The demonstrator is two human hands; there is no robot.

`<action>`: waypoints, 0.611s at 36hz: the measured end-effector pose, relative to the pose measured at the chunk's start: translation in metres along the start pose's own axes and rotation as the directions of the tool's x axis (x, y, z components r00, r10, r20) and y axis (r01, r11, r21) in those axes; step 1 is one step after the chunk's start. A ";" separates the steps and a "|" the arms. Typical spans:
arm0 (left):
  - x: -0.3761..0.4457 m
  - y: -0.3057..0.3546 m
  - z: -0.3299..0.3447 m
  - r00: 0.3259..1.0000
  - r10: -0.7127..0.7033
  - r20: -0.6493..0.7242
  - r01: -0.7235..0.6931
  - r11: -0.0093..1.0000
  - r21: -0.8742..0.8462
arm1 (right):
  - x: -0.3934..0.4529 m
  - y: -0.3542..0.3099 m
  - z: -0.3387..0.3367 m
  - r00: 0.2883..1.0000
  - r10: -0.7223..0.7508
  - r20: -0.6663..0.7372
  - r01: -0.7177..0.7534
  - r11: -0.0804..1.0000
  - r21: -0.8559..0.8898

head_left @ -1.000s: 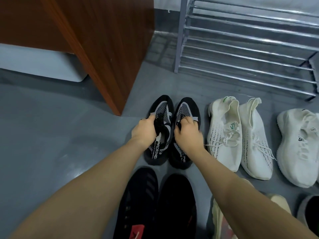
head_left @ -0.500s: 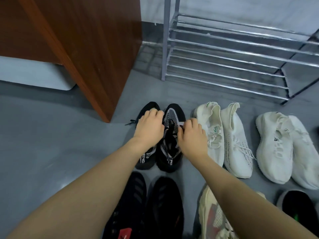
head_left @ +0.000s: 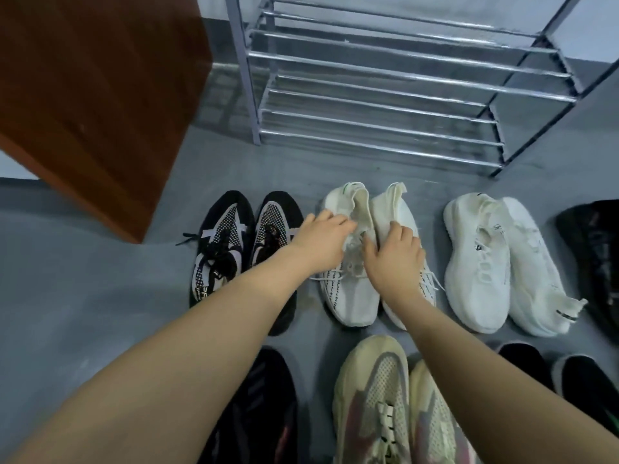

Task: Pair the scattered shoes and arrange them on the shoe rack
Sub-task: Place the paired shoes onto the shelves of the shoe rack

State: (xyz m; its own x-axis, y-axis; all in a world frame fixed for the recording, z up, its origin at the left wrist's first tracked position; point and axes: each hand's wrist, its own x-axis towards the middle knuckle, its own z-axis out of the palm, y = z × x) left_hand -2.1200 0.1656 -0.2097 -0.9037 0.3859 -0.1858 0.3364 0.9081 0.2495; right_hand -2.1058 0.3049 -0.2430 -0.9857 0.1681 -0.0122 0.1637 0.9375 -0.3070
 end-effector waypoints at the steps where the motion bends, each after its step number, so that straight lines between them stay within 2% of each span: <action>1: 0.003 0.003 0.003 1.000 0.005 0.006 -0.005 1.000 -0.011 | -0.001 0.002 0.001 1.000 0.006 0.009 -0.007 1.000 0.031; 4: 0.009 0.009 0.012 0.999 0.036 0.005 -0.036 0.999 -0.033 | -0.003 0.009 0.005 0.999 0.000 0.035 -0.003 0.995 0.104; 8: 0.015 0.012 0.018 0.996 0.079 0.035 -0.081 0.995 0.059 | -0.006 0.017 0.007 1.000 0.013 0.025 -0.017 0.984 0.180; 10: 0.018 0.011 0.017 0.996 0.081 0.047 -0.086 0.990 0.110 | -0.006 0.021 0.007 0.999 0.008 0.043 -0.015 0.986 0.168; 15: 0.026 0.011 0.012 0.998 0.068 -0.020 -0.063 0.980 0.187 | -0.003 0.025 0.002 0.995 -0.034 0.096 0.025 0.995 0.094; 19: 0.027 0.012 0.011 0.993 0.053 -0.104 -0.036 0.987 0.158 | 0.001 0.020 -0.004 1.000 0.005 0.001 -0.005 0.991 0.137; 22: 0.028 0.015 0.009 0.984 0.097 -0.148 -0.080 0.990 0.119 | 0.003 0.017 -0.008 0.993 -0.003 -0.114 0.016 0.993 0.115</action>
State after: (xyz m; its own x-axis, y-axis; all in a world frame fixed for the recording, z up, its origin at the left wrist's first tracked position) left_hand -2.1384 0.1914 -0.2198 -0.8960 0.4437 -0.0182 0.4363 0.8873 0.1491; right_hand -2.1060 0.3240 -0.2405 -0.9751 0.1994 0.0973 0.1425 0.8990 -0.4142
